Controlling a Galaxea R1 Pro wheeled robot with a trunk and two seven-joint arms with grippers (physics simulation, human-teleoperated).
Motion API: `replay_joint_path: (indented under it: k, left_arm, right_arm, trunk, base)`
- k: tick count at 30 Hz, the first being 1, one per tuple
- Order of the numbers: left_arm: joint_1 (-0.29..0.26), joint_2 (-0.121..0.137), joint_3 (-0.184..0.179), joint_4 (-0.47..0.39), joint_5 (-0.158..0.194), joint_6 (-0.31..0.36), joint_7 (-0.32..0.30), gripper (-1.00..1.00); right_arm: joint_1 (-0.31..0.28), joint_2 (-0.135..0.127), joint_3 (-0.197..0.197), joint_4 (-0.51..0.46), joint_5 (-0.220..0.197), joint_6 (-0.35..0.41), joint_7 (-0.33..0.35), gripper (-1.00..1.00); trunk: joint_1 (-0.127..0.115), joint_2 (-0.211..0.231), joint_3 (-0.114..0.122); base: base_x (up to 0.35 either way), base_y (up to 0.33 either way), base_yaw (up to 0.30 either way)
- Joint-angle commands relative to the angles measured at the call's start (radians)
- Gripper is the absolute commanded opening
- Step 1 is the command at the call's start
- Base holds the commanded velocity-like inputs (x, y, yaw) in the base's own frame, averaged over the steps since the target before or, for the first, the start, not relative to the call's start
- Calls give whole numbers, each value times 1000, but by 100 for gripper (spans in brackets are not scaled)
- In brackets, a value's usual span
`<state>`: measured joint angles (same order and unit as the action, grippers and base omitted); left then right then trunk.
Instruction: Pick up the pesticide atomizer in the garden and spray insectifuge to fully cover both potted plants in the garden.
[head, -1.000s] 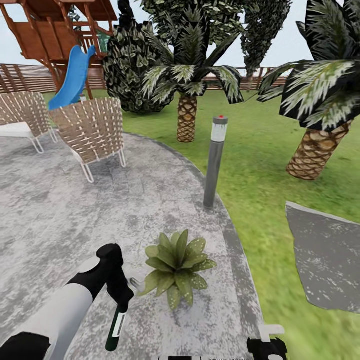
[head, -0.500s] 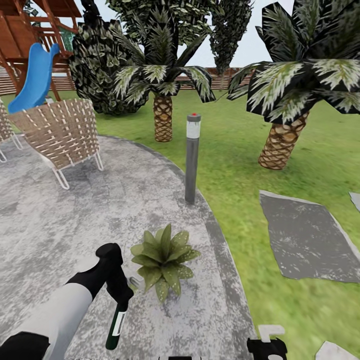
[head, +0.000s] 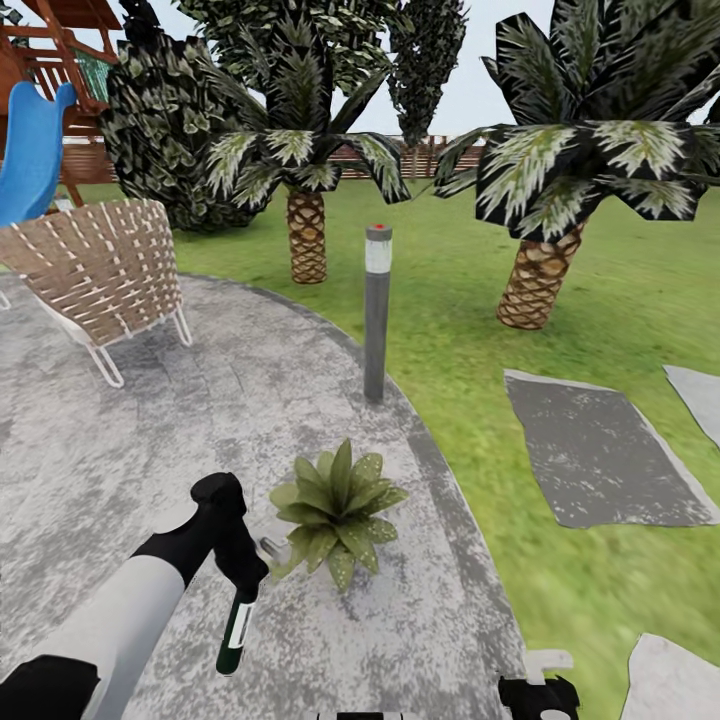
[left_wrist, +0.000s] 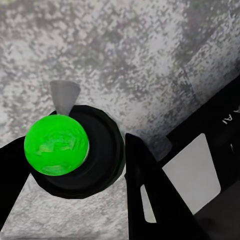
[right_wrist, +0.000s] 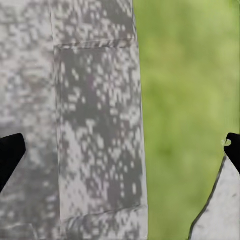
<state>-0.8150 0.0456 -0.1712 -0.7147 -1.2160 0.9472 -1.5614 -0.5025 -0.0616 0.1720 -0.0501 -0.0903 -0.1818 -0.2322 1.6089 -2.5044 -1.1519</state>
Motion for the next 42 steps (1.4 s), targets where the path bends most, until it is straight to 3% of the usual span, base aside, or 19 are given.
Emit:
replay_joint_path:
  k: [1, 8, 19, 23, 42]
  left_arm:
    - [-1, 2, -3, -2, -7, 10, -9, -100]
    - [-2, 8, -2, -2, -8, 6, -9, -100]
    - [8, 12, 0, -2, -8, -3, -9, -100]
    - [12, 44, 4, -2, 3, -5, 27, -100]
    - [25, 43, 12, -16, 7, -5, 41, -100]
  right_arm:
    - [-1, -2, 9, 1, -9, -4, -2, 100]
    - [-1, -3, 9, 0, -11, -2, -2, 100]
    - [-1, -3, 9, -1, -11, -1, -2, 100]
    - [-1, -3, 9, -1, -11, -1, -2, 100]
    - [-1, -3, 9, -1, -11, -1, -2, 100]
  trunk:
    - [0, 0, -1]
    - [0, 0, -1]
    - [0, 0, 4]
    - [0, 0, 4]
    - [0, 0, 4]
  base:
    - [208, 260, -1]
    - [144, 146, -9]
    - [2, 2, -222]
    - [0, 0, -236]
    - [21, 156, -27]
